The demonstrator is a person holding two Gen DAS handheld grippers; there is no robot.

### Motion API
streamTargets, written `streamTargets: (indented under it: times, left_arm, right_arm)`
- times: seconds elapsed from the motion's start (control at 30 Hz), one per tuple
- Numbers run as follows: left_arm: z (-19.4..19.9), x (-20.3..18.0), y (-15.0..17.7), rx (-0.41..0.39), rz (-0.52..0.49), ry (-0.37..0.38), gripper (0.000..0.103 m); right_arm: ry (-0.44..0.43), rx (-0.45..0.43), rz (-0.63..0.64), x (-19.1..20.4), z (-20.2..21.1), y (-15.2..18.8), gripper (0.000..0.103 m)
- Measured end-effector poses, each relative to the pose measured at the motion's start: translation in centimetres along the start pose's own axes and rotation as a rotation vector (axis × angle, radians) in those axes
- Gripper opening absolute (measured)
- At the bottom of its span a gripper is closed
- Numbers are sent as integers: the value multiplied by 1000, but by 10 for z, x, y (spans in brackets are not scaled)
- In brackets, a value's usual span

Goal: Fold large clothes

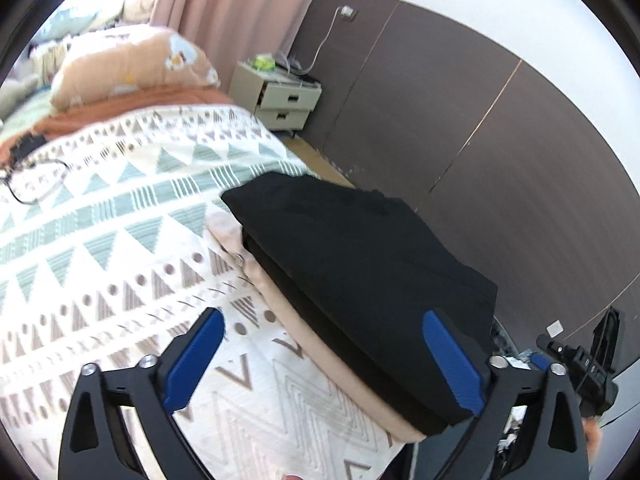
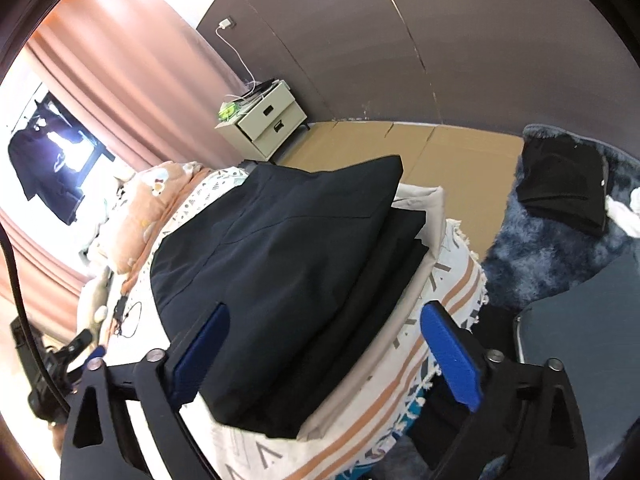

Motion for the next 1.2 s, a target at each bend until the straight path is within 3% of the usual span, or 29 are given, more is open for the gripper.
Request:
streamTargets:
  times: [0.13, 0.43, 0.73, 1.2]
  left_arm:
    - [34, 0, 8, 15, -4, 28, 103]
    - [113, -4, 27, -96, -101, -43, 103]
    - [180, 9, 52, -164, -110, -67, 103]
    - [288, 43, 122, -293, -127, -89, 103]
  right_arm:
    - [-6, -15, 21, 17, 23, 2, 100]
    - [-20, -54, 116, 59, 64, 15, 102]
    - [-49, -95, 176, 94, 102, 37, 102]
    - [-48, -180, 310, 148, 179, 108, 102]
Point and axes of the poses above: each gripper's, at about its wrist camera, not at the fingertips, and z roughly against the way its jaws point, x to its left, y to its underside, the point moved 1 cm from there along -z, roughly the way its jaws point, and after that the axes turned 13 degrees about z, right-handed, at the moved point
